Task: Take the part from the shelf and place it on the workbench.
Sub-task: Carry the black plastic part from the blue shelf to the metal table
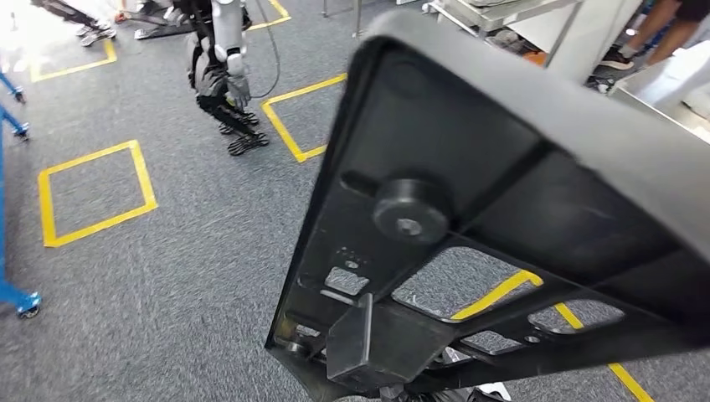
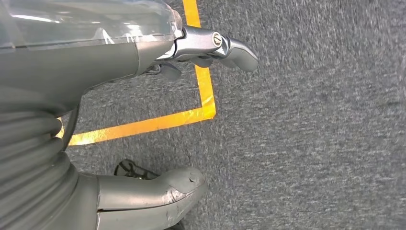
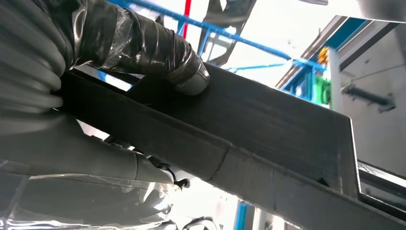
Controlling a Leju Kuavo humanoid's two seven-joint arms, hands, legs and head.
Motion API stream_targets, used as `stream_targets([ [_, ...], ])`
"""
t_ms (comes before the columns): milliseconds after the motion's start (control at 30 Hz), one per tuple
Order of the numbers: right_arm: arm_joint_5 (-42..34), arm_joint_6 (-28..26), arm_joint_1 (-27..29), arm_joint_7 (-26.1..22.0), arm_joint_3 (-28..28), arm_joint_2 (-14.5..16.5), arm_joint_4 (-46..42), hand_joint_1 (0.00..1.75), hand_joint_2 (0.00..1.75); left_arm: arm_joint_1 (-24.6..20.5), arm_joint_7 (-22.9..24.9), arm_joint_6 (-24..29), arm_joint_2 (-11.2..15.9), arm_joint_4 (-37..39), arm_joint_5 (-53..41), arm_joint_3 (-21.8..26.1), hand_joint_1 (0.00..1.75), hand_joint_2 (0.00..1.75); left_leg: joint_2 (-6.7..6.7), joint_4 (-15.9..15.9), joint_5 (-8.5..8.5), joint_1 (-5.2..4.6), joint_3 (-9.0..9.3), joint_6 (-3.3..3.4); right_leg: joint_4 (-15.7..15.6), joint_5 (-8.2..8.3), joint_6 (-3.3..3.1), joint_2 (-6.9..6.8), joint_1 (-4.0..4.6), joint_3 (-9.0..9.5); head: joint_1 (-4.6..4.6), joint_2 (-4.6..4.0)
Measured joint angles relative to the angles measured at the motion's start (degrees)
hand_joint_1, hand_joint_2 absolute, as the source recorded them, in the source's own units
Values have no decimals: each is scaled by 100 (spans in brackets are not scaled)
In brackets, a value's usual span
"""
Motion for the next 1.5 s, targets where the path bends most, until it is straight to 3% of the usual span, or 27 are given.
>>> stream_targets([
  [33,21,-1,0,3,12,0,1,175,175,3,2,0,1,0,-2,0,0,175,-2,2,106,11,-60,-26,33,-26,16,77,-11,3,1,0],
  [67,51,-1,-4,10,31,0,2,175,175,2,3,3,0,0,-8,0,0,175,-11,-212,319,27,-11,-53,84,-63,42,153,-29,5,1,0],
  [133,120,-7,-25,36,89,-1,1,175,175,-4,10,22,-3,0,-27,-1,0,175,-160,-881,681,63,253,-101,249,-173,120,285,-60,-22,1,0],
  [200,179,-18,-61,74,158,-3,1,175,175,-6,26,51,-8,1,-40,-1,0,175,-319,-1218,739,69,408,-58,389,-253,191,401,-72,-93,2,0],
  [267,205,-27,-85,99,208,-8,1,175,175,-12,40,67,-13,1,-43,-1,0,175,-297,-1242,710,50,422,40,411,-256,236,496,-84,-138,4,0],
  [300,211,-35,-92,103,224,-12,0,175,175,-23,43,70,-18,0,-47,-1,0,175,-250,-1266,718,51,431,71,421,-260,257,475,-89,-145,5,0],
  [367,224,-62,-131,108,253,-22,0,175,175,-43,45,87,-25,0,-56,-1,0,175,-159,-1315,731,66,467,128,630,-381,316,251,-88,-246,8,0],
  [433,237,-85,-185,113,296,-31,6,175,175,-38,52,119,-26,0,-73,-1,0,175,-47,-1342,720,54,498,165,1232,-666,380,-14,-112,-573,9,0],
  [467,240,-94,-202,116,316,-35,15,175,175,-30,57,134,-26,0,-83,-1,0,175,15,-1345,709,45,507,173,1583,-793,401,-64,-136,-781,8,0],
  [500,240,-106,-212,122,332,-43,27,175,175,-26,62,149,-26,0,-92,-1,0,175,77,-1345,693,39,516,177,1827,-833,411,-82,-154,-944,8,0],
  [533,239,-120,-218,129,345,-51,39,175,175,-26,65,161,-26,0,-97,-1,0,175,136,-1345,674,34,532,178,1889,-764,412,-90,-166,-1017,8,0],
  [600,225,-165,-234,146,378,-72,57,175,175,-32,67,198,-28,0,-105,-1,0,175,241,-1348,627,27,598,169,1387,-350,376,-138,-164,-824,8,0],
  [667,199,-200,-255,155,404,-82,62,175,175,-36,67,242,-35,0,-111,0,0,175,329,-1368,580,18,672,144,676,-52,307,-317,-100,-486,8,0],
  [733,175,-226,-275,162,422,-87,62,175,175,-36,72,279,-44,0,-118,0,0,175,419,-1406,552,10,717,98,393,-40,248,-418,-22,-357,8,0],
  [800,164,-260,-285,176,444,-91,60,175,175,-49,81,298,-57,0,-137,1,0,175,511,-1459,526,9,779,43,303,-37,197,-329,-16,-312,7,0],
  [867,167,-285,-303,191,483,-91,57,175,175,-78,85,300,-79,1,-155,-1,0,175,382,-1329,417,11,791,10,148,-7,138,-237,-51,-178,5,0],
  [933,174,-295,-333,202,540,-89,63,175,175,-84,91,295,-89,2,-161,-3,0,175,122,-764,153,11,533,2,68,0,80,-145,-65,-77,4,0],
  [1000,184,-297,-345,217,588,-88,83,175,175,-64,103,289,-88,2,-167,-2,0,175,16,-79,-70,8,106,-11,96,-29,44,-21,-59,-65,4,0],
  [1033,188,-297,-343,224,607,-89,94,175,175,-56,107,286,-88,2,-170,-1,0,175,3,68,-41,8,-32,-20,119,-52,42,48,-56,-61,4,0],
  [1100,191,-299,-341,233,636,-90,108,175,175,-54,111,282,-88,2,-175,-1,0,175,-16,-278,352,16,11,-31,183,-111,62,180,-57,-39,5,0],
  [1167,190,-319,-343,234,653,-90,116,175,175,-61,114,273,-85,1,-176,-1,0,175,-157,-967,712,29,277,-23,288,-195,108,289,-61,-39,5,0],
  [1233,187,-378,-344,236,672,-90,122,175,175,-66,121,254,-83,2,-177,-3,0,175,-280,-1284,770,24,409,24,357,-240,166,376,-63,-85,5,0],
  [1300,184,-454,-342,234,686,-90,125,175,175,-75,125,235,-84,2,-179,-3,0,175,-249,-1322,771,14,418,89,348,-232,220,448,-71,-117,4,0],
  [1333,181,-488,-339,232,689,-90,125,175,175,-84,125,226,-85,1,-183,-3,0,175,-209,-1350,782,19,431,120,355,-240,245,434,-72,-119,5,0],
  [1400,174,-537,-344,222,691,-92,125,175,175,-99,125,206,-84,0,-192,-3,0,175,-121,-1417,801,47,473,183,583,-384,312,245,-74,-222,7,0],
  [1467,155,-579,-346,210,693,-96,125,175,175,-90,126,192,-81,0,-197,-3,0,175,-18,-1446,790,49,505,213,1203,-687,384,6,-112,-554,7,0],
  [1500,142,-601,-341,203,693,-97,126,175,175,-82,127,186,-81,0,-201,-3,0,175,39,-1448,777,47,515,213,1546,-806,413,-47,-142,-757,6,0],
])
